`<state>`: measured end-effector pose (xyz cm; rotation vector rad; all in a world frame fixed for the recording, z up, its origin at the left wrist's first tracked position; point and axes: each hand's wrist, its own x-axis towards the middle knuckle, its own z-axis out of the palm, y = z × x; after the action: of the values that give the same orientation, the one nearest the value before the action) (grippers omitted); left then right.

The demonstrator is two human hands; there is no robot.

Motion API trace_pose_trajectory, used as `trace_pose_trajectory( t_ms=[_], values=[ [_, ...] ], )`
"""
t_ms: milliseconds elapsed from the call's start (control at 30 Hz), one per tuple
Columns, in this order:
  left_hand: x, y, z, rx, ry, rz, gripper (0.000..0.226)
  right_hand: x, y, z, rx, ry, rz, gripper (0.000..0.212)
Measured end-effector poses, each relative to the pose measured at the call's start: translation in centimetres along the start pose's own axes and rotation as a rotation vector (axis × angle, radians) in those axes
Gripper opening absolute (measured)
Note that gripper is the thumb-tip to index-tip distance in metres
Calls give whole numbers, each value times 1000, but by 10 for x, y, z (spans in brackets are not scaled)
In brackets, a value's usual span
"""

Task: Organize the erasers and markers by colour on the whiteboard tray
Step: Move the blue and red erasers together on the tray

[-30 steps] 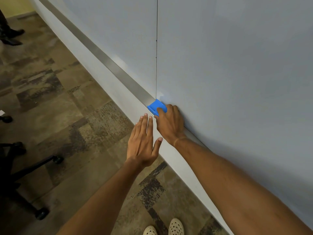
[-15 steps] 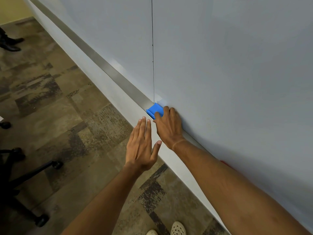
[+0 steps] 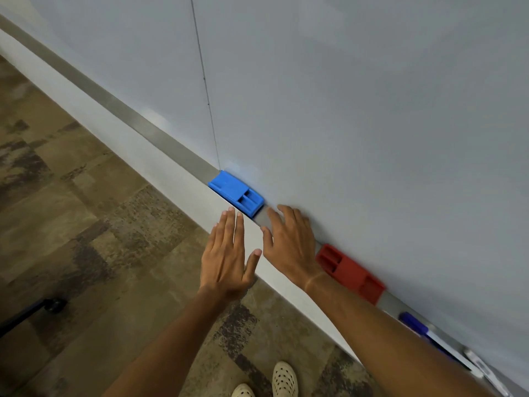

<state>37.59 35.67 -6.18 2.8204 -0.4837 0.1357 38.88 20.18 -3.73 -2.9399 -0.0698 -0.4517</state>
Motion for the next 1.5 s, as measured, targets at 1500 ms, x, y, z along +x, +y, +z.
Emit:
trace_pose_trajectory(
  t_ms=[1500],
  values=[
    [-24, 78, -2, -17, -3, 115, 80, -83, 55, -51, -29, -129, 140, 40]
  ],
)
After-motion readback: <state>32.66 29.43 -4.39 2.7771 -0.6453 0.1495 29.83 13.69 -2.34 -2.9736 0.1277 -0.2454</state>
